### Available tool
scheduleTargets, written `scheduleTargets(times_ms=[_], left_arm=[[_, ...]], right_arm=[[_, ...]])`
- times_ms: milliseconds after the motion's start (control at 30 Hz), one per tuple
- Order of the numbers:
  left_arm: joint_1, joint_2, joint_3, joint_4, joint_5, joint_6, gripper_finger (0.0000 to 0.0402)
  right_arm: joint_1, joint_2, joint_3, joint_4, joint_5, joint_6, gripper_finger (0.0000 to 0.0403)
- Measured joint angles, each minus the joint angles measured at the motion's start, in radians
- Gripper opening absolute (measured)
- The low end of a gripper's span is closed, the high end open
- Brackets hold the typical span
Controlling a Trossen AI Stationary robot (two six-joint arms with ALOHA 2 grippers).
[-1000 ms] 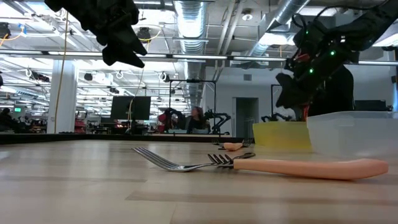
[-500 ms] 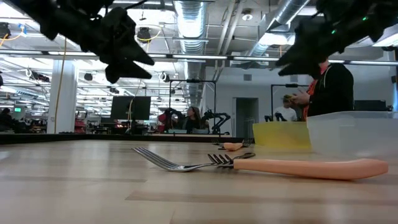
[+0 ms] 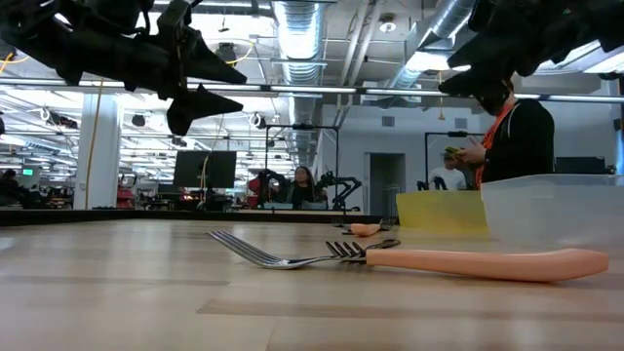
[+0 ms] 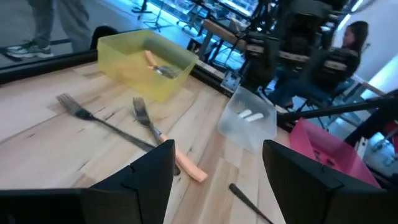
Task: Sort silverware by color (type)
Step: Put the orange fork into the yellow bin
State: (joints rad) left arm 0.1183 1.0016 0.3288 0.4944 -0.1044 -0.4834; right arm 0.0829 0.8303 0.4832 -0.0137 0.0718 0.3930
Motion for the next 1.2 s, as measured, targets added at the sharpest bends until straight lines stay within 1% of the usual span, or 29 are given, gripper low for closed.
scheduleTargets(times_ms=[133, 233, 333, 467, 567, 700, 767, 833, 967, 1000, 1067, 1200], left_arm=[[-0.019, 0.007, -0.001, 0.007, -0.007, -0.026, 0.0226], [-0.046, 0.038, -0.001, 0.053, 0.024, -0.020, 0.0226], [-0.088, 0.096, 0.005, 0.109, 0.037, 0.005, 0.0226], [-0.147, 0.203, 0.059, 0.116, 0.014, 0.037, 0.0226], [-0.180, 0.301, 0.127, 0.116, 0.010, 0.078, 0.0226], [-0.206, 0.427, 0.238, 0.105, 0.011, 0.155, 0.0226], [-0.211, 0.483, 0.304, 0.053, 0.000, 0.196, 0.0226], [-0.211, 0.536, 0.377, -0.015, -0.034, 0.210, 0.0226], [-0.202, 0.614, 0.516, -0.167, -0.138, 0.178, 0.0226], [-0.195, 0.623, 0.538, -0.192, -0.145, 0.174, 0.0226], [-0.174, 0.634, 0.564, -0.210, -0.113, 0.177, 0.0226], [-0.133, 0.636, 0.569, -0.172, 0.040, 0.188, 0.0226]], right_arm=[[0.114, 0.070, -0.002, 0.114, 0.044, -0.002, 0.0216], [0.181, 0.121, -0.002, 0.230, 0.078, -0.021, 0.0216], [0.225, 0.170, -0.002, 0.295, 0.114, -0.049, 0.0216], [0.249, 0.222, -0.002, 0.325, 0.154, -0.050, 0.0216], [0.258, 0.258, -0.002, 0.349, 0.174, -0.040, 0.0216], [0.257, 0.290, -0.002, 0.360, 0.174, 0.003, 0.0216], [0.258, 0.303, -0.002, 0.361, 0.174, 0.028, 0.0216], [0.260, 0.311, -0.002, 0.357, 0.174, 0.044, 0.0216], [0.270, 0.317, -0.002, 0.359, 0.173, 0.052, 0.0216], [0.274, 0.317, -0.002, 0.360, 0.173, 0.052, 0.0216], [0.285, 0.317, -0.002, 0.360, 0.180, 0.052, 0.0216], [0.313, 0.317, -0.002, 0.360, 0.196, 0.052, 0.0216]])
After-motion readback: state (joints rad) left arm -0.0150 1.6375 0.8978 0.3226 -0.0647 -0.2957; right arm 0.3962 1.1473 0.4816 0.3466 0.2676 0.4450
